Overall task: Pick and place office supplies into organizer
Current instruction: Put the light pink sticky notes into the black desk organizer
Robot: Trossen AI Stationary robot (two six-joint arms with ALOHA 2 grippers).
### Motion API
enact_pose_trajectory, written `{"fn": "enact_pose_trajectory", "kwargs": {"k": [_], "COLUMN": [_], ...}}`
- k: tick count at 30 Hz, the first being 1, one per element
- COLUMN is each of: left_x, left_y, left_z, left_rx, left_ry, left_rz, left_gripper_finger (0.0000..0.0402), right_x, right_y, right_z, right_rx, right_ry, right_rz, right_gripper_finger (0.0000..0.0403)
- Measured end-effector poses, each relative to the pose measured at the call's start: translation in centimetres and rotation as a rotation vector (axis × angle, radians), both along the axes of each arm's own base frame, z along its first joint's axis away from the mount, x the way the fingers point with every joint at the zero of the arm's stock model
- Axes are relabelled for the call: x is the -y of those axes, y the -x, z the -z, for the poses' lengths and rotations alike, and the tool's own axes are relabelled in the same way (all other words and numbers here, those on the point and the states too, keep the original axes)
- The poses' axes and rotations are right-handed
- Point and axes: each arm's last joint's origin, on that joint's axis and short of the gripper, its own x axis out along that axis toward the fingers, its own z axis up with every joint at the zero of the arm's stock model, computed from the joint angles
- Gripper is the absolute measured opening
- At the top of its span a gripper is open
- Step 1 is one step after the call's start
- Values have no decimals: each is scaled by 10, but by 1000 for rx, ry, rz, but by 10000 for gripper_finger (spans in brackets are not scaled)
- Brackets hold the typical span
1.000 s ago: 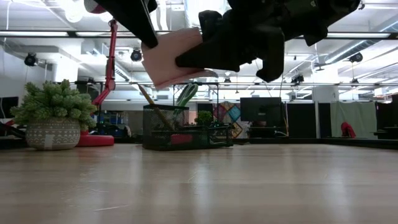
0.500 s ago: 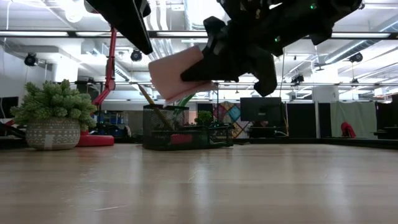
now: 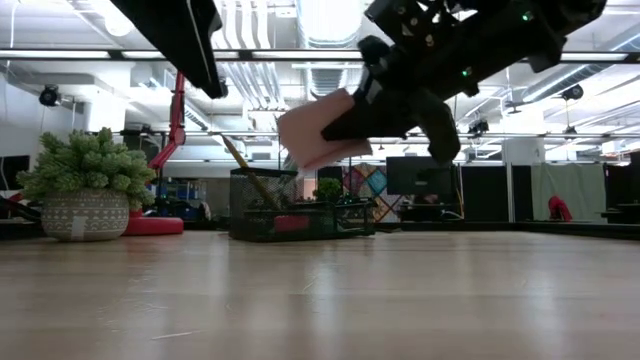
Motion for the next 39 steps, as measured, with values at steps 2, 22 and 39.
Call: {"fn": "enact_pose_trajectory", "kwargs": {"k": [2, 22, 39], "left_x": [0, -8, -10], "left_y": [1, 37, 39], "left_z": [-1, -42, -45], "left_rx": [-1, 98, 125], "left_ry": [1, 103, 61], "left_rz": [3, -102, -113], "left_gripper_finger": [239, 239, 239], "right_x": [3, 90, 129], "right_y": [7, 58, 19], "right_z": [-2, 11, 35], "right_rx": [8, 475, 510], "right_ry": [5, -268, -360], "right_rz": [37, 526, 634], "right_gripper_finger": [12, 12, 12]}}
